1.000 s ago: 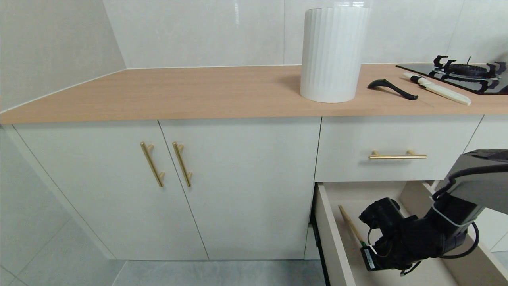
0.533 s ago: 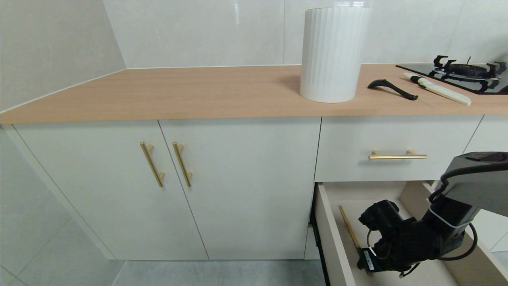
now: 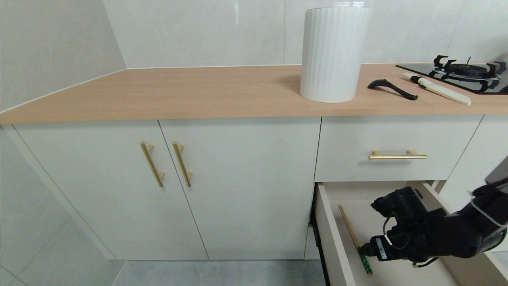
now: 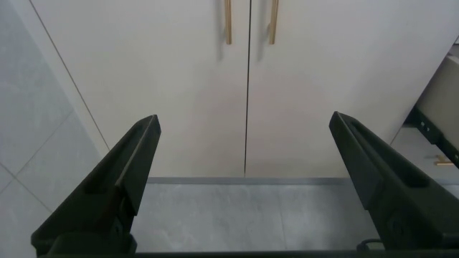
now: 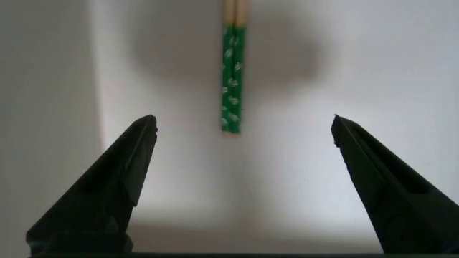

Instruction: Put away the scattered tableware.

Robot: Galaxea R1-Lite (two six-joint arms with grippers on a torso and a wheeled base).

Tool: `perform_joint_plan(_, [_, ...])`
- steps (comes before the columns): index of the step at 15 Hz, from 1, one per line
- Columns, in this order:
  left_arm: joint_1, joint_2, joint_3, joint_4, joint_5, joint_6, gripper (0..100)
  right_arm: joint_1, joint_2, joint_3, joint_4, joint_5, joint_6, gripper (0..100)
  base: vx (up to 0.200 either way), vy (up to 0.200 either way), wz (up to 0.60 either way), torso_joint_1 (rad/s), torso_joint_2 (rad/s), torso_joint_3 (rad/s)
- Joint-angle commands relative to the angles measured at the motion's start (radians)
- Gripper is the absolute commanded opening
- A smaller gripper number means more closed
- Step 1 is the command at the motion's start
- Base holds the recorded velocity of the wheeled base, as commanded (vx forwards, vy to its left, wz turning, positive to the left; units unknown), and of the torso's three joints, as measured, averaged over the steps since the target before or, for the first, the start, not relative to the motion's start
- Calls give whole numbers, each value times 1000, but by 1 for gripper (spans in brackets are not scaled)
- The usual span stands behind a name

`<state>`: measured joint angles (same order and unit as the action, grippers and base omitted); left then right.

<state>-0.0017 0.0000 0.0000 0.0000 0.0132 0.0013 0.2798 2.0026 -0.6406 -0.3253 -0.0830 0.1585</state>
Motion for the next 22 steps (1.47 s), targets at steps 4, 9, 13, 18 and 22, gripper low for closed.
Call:
perform_joint_plan(4, [0,2,0,0,1,0,100,-180,-458,50,0,43,-155,100,0,0,0,-1,-32,-36])
perform_joint_plan(9, [0,2,0,0,1,0,100,-212,-604,52,6,60,-203,100,0,0,0,38,-325,-315])
perform_joint_plan(13, [0,2,0,0,1,0,100,-212,-600,62,5,75,-215,100,0,0,0,117,-488,-345])
perform_joint_plan(18, [0,2,0,0,1,0,100,-258,-600,59,-1,127,-218,100,0,0,0,151,-469,-324])
perform_joint_plan(22, [0,2,0,0,1,0,100,-398,-568,3,-69,304,-278,100,0,0,0,164,-442,-282])
